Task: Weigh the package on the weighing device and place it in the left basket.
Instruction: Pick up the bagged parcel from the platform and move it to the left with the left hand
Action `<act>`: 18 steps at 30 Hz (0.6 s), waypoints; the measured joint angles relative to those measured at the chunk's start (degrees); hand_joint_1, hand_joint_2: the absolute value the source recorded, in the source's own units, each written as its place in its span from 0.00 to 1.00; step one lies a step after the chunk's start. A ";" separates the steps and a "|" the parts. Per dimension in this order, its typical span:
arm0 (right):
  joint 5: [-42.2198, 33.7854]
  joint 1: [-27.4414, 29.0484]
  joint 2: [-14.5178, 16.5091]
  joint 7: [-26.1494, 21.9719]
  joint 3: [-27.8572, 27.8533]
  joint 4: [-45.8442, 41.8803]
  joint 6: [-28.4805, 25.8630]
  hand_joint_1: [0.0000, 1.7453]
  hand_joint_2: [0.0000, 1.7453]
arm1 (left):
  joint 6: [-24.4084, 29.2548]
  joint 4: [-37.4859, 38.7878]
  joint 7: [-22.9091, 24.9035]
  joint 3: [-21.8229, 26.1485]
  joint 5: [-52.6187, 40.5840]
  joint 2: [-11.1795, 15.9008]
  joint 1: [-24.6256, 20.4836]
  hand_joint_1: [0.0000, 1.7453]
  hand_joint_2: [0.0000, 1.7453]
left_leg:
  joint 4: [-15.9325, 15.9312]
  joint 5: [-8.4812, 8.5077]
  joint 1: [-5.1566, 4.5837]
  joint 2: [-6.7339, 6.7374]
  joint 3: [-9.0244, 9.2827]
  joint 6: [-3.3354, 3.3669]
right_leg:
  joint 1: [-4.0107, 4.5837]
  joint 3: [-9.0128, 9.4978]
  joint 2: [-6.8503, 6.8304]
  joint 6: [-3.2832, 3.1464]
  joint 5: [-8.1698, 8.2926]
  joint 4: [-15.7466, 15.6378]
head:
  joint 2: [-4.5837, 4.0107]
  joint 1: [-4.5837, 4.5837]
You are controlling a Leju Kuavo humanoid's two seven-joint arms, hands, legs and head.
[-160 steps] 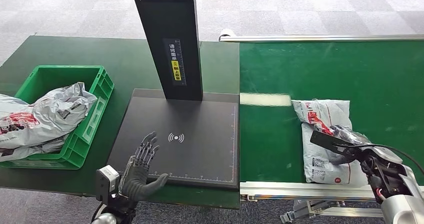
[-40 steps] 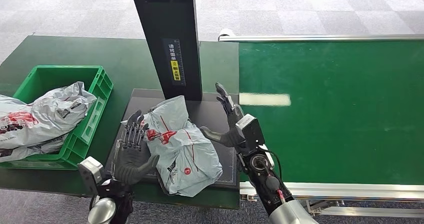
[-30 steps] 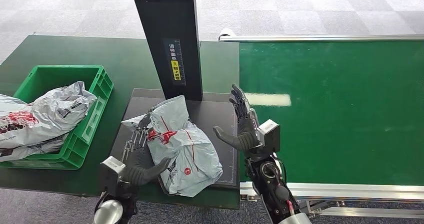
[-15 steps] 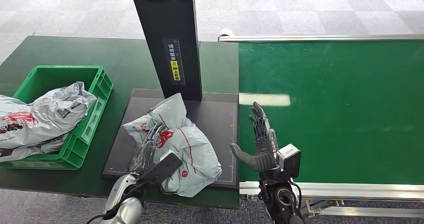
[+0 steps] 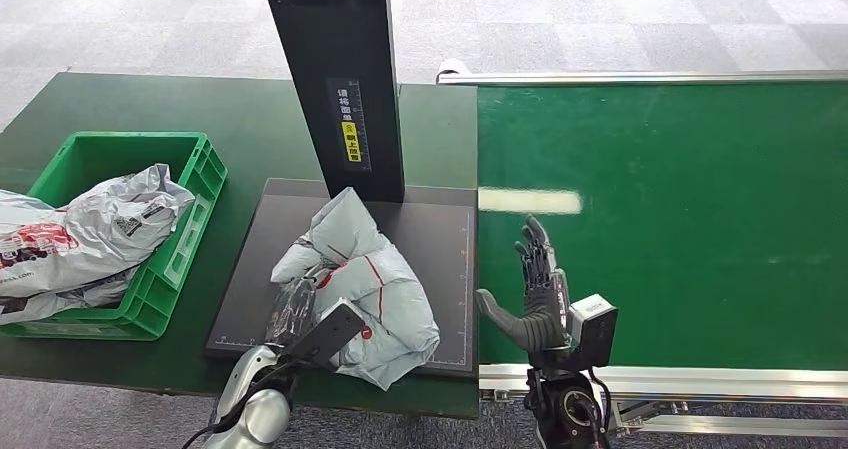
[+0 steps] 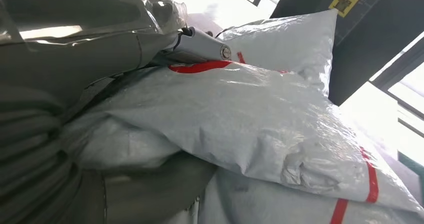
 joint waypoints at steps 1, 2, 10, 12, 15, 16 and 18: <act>-0.14 0.16 0.17 0.32 -0.40 0.00 -0.26 0.00 1.00 | 0.11 0.00 -0.24 0.04 0.28 -0.03 -0.03 0.99 1.00 | 0.00 0.00 0.00 0.00 0.00 0.00 | 0.00 0.00 0.00 0.00 0.00 0.00 | 0.00 -0.01; -0.21 0.29 0.28 0.46 -0.68 0.00 -0.37 0.00 1.00 | 0.16 0.00 -0.38 0.08 0.42 -0.04 -0.08 0.99 1.00 | 0.00 0.00 0.00 0.00 0.00 0.00 | 0.00 0.00 0.00 0.00 0.00 0.00 | 0.00 -0.01; -1.34 1.06 0.84 2.82 -2.19 -0.11 -2.88 0.00 1.00 | 1.22 -0.03 -2.62 0.36 3.56 -0.14 -0.31 1.00 1.00 | 0.00 0.00 0.00 0.00 -0.01 0.00 | 0.00 0.00 -0.01 0.00 0.00 0.00 | 0.00 0.01; -2.00 1.34 0.84 3.29 -2.54 -0.15 -2.96 0.00 1.00 | 1.94 -0.09 -4.01 0.55 5.17 -0.14 -0.27 1.00 1.00 | 0.00 0.00 0.00 0.00 -0.02 0.00 | 0.00 0.00 0.00 0.00 0.00 0.00 | 0.00 0.00; -2.81 1.76 0.84 3.56 -2.84 -0.17 -3.22 0.00 1.00 | 5.64 -0.84 -8.54 1.22 10.06 -0.42 0.39 1.00 1.00 | 0.00 0.00 0.00 0.04 -0.04 0.00 | 0.00 -0.05 0.01 0.00 0.00 0.00 | 0.00 0.01; -3.02 1.94 0.84 3.59 -2.91 -0.19 -3.46 0.00 1.00 | 7.62 -1.53 -10.65 1.55 12.10 -0.59 0.81 1.00 1.00 | 0.00 0.00 0.00 0.05 -0.06 0.00 | 0.00 -0.08 0.01 0.00 0.00 0.00 | 0.00 0.00; -3.46 2.31 0.83 3.59 -3.03 -0.24 -4.04 0.00 1.00 | 11.95 -3.69 -15.05 2.22 15.65 -0.79 1.68 1.00 1.00 | 0.00 0.00 0.01 0.04 -0.12 0.00 | 0.01 -0.15 0.01 0.00 0.00 0.00 | 0.00 0.01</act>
